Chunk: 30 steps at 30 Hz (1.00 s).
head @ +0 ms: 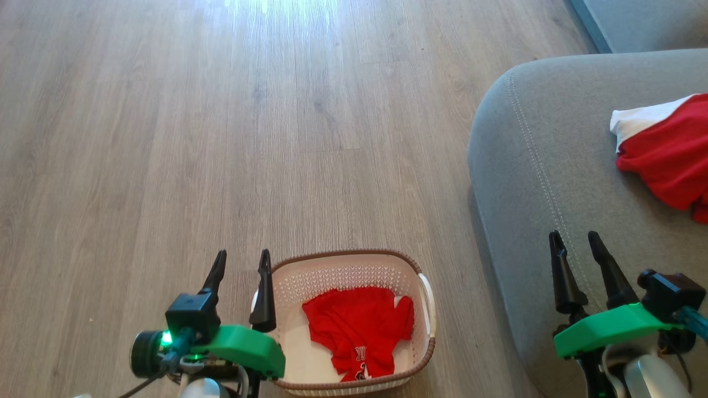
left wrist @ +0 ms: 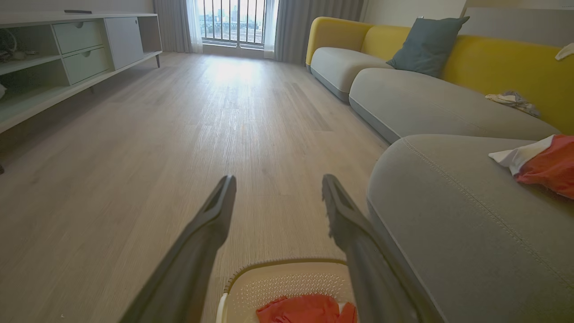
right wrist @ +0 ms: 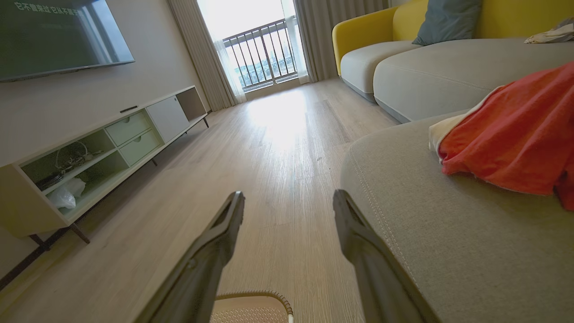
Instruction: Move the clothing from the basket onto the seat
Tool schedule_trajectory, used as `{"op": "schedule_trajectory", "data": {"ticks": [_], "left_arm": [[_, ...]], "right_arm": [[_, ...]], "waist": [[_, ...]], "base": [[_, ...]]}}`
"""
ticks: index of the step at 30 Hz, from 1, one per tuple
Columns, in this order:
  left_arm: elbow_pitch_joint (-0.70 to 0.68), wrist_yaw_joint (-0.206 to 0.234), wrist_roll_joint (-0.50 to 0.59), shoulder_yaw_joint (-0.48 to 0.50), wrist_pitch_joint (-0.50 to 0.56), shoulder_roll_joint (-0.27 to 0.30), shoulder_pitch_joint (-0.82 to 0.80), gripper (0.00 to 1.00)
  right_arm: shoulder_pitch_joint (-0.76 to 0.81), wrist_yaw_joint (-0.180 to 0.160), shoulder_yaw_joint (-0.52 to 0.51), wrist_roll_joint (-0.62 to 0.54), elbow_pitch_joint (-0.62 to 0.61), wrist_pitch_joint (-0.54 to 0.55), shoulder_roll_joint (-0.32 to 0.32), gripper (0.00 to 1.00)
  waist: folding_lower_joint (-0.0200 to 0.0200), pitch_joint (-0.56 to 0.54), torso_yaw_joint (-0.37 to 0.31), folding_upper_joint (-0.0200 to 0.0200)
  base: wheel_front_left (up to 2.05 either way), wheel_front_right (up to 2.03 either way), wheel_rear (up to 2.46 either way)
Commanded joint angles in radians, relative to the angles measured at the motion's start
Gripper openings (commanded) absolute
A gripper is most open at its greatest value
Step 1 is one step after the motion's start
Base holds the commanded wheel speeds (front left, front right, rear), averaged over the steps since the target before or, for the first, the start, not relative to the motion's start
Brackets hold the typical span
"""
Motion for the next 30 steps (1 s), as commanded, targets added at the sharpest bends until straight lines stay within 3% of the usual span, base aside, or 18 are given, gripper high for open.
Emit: {"op": "schedule_trajectory", "data": {"ticks": [1,17,25,30], "left_arm": [[-0.029,-0.001,-0.004,0.025,-0.005,0.003,-0.049,1.0],[0.0,-0.015,-0.006,-0.019,-0.005,0.003,-0.06,1.0],[0.095,-0.025,0.049,-0.096,-0.005,0.003,-0.177,1.0],[0.284,-0.038,0.083,-0.177,-0.005,0.003,-0.325,1.0]], "right_arm": [[-0.016,0.007,0.017,0.001,-0.029,-0.009,0.002,1.0],[-0.019,0.007,0.005,-0.016,0.005,-0.009,-0.006,1.0],[-0.084,0.007,-0.01,-0.028,-0.001,-0.009,-0.018,1.0],[-0.125,0.007,-0.016,-0.013,-0.032,-0.009,-0.027,1.0]], "waist": [[0.0001,0.0,-0.001,-0.0001],[0.0001,0.075,-0.027,-0.0001],[0.0001,0.281,-0.065,-0.0001],[0.0001,0.45,-0.106,-0.0001]], "base": [[0.0,0.0,0.0],[0.0,0.0,0.0],[0.0,0.0,0.0],[0.0,0.0,0.0]]}}
